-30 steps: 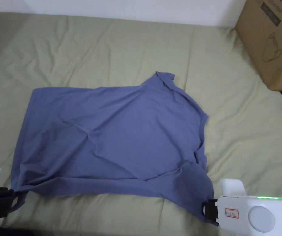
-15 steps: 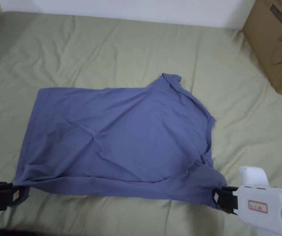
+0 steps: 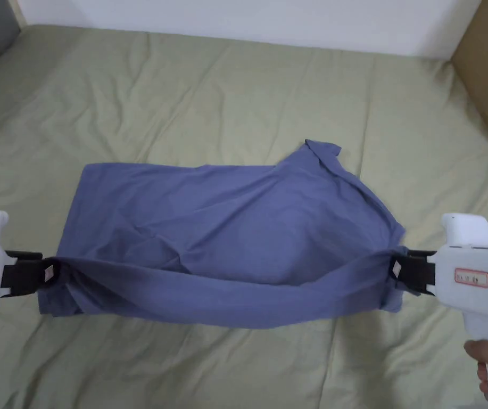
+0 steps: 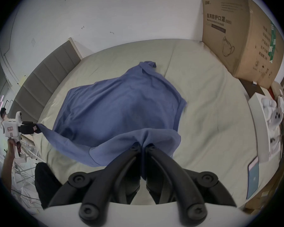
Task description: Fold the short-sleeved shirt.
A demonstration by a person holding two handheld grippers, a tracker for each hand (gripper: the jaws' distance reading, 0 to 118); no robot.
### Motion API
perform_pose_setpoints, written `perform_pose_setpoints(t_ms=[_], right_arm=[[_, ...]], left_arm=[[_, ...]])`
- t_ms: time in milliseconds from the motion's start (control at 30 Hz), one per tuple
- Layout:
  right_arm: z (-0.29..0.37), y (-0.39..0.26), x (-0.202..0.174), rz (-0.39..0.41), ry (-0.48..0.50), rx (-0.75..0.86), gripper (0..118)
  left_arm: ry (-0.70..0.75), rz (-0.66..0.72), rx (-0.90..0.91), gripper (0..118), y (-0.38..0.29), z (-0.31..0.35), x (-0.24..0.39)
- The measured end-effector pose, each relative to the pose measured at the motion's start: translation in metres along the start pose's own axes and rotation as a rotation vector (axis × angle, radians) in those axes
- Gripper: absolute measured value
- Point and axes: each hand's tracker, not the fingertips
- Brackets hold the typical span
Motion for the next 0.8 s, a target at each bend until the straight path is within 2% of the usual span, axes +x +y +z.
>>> perform_pose_setpoints(t_ms=[333, 700, 733, 767, 800], right_arm=[[-0.076, 0.027, 0.008, 0.026, -0.063, -0.042, 4], [-0.096, 0.023, 0.013, 0.017, -0.096, -0.077, 4], [-0.098, 0.022, 0.011, 0.042, -0.114, -0.076, 9], [-0.101, 0.023, 0.009, 0.069, -0.156, -0.092, 24], [-0.101, 0.023, 0.007, 0.075, -0.177, -0.106, 56]], left_arm=[[0.056, 0.077, -0.02, 3, 0.019, -0.061, -0.017], [0.077, 0.081, -0.08, 5, 0.016, -0.081, -0.02], [0.079, 0.075, -0.091, 13, 0.016, -0.084, -0.02], [0.078, 0.068, -0.099, 29, 0.015, -0.085, -0.02], [0.086, 0.065, -0.09, 55, 0.013, -0.085, -0.019]])
